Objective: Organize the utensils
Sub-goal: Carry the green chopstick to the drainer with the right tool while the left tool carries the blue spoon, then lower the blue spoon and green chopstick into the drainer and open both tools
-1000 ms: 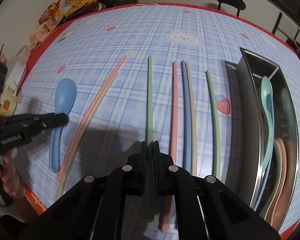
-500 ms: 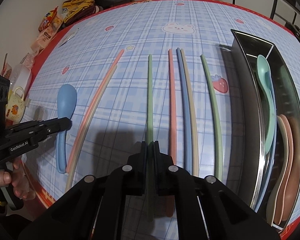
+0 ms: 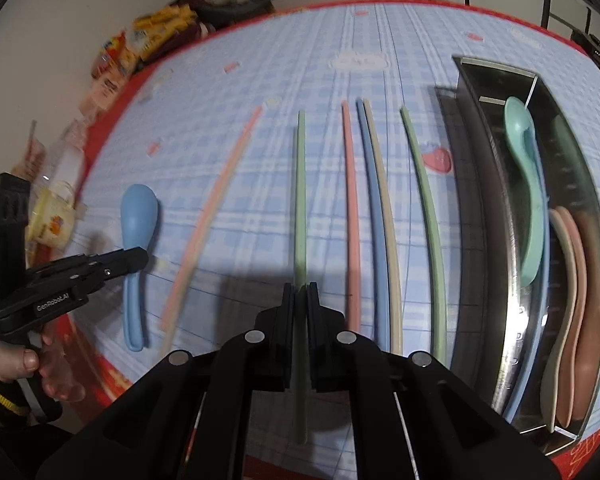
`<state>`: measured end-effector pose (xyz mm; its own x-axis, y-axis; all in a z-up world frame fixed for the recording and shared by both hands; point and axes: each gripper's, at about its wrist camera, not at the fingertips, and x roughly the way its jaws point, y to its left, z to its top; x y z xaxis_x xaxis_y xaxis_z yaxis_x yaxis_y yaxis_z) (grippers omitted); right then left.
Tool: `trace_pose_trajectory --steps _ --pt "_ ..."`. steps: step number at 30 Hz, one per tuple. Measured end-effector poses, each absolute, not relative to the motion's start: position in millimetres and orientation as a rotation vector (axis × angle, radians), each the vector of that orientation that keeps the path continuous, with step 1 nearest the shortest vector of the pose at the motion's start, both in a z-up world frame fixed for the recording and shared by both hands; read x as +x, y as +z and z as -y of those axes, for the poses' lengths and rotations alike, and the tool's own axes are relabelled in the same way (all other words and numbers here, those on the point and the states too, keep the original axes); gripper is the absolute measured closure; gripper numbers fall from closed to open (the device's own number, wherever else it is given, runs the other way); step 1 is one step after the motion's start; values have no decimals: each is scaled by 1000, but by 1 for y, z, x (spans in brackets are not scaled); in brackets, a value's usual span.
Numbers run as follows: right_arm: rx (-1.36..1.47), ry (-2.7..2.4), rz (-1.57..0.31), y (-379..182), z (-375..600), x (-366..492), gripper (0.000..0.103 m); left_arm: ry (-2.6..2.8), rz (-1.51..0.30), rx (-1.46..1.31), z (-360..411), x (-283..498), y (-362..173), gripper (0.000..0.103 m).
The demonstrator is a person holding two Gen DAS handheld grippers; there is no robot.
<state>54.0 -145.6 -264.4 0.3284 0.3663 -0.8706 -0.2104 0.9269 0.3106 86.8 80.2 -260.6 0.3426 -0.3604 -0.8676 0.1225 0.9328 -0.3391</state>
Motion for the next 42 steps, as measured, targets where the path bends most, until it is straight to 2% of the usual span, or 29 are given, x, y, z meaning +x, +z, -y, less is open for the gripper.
trace_pose_trajectory --steps 9,20,32,42 --pt "290 401 -1057 -238 176 46 96 -339 -1142 -169 -65 88 -214 92" --pt "423 229 -947 -223 260 34 96 -511 -1117 -12 37 113 -177 92" --pt "454 111 -1014 -246 299 26 96 -657 -1207 102 168 166 -200 92" --pt "434 96 -1022 -250 302 38 96 -632 -1280 211 221 204 -224 92"
